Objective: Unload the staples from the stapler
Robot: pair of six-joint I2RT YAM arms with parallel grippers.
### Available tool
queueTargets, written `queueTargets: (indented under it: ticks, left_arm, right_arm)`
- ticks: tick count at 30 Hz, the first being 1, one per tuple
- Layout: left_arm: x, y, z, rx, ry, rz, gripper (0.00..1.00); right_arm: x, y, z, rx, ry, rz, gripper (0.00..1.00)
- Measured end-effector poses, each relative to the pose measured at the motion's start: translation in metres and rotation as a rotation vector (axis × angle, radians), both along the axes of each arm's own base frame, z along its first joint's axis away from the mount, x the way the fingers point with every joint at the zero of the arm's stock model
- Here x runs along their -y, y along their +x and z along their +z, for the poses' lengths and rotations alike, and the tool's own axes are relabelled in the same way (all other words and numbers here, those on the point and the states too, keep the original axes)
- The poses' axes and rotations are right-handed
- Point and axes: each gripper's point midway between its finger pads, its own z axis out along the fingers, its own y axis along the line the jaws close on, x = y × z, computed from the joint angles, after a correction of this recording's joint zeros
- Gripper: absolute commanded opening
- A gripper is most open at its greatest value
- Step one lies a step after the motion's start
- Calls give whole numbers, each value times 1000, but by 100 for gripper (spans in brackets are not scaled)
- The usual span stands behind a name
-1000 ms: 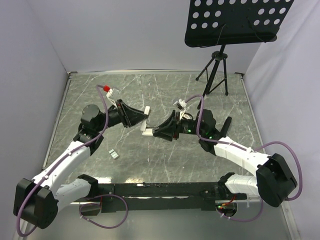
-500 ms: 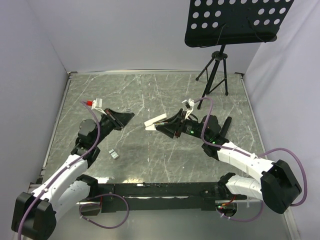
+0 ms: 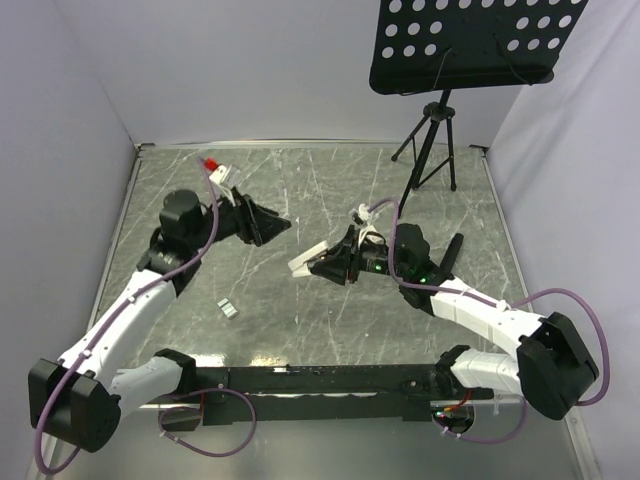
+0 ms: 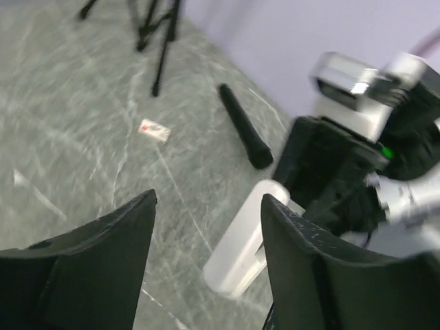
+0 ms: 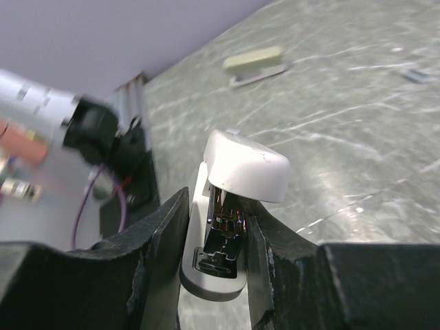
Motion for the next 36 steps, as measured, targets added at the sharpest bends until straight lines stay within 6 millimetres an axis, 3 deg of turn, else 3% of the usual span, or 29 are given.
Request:
queueTargets:
  ticks: [4,7,15,27,31,34,35,36]
  left_arm:
    - [13,-22,35,157,75,-225,77]
    - [21,-39,41,197,82,-352,80]
    - [52,-77,15,123,102,-588,86]
    - [79,-80,-10,29,148,-687,79]
    - [85,-82,-21,-9,155,-711,74]
    - [87,-83,-26,-20,155,-728,56]
    - [88,-84,-27,-23,155,-736,40]
    - [88,-84,-28,-24,157,-742,32]
  right_arm:
    - [2,-23,0,32,-26,124,0]
    - [2,-33,7,53,-34,184,0]
    - [4,-44,20,84,-28,238,0]
    - [3,-49,20,75,-25,260,0]
    - [2,-49,18,69,-29,261,0]
    - [1,-48,16,62,-32,261,0]
    - [1,-48,16,62,-33,260,0]
    - [1,-47,15,61,-33,258,0]
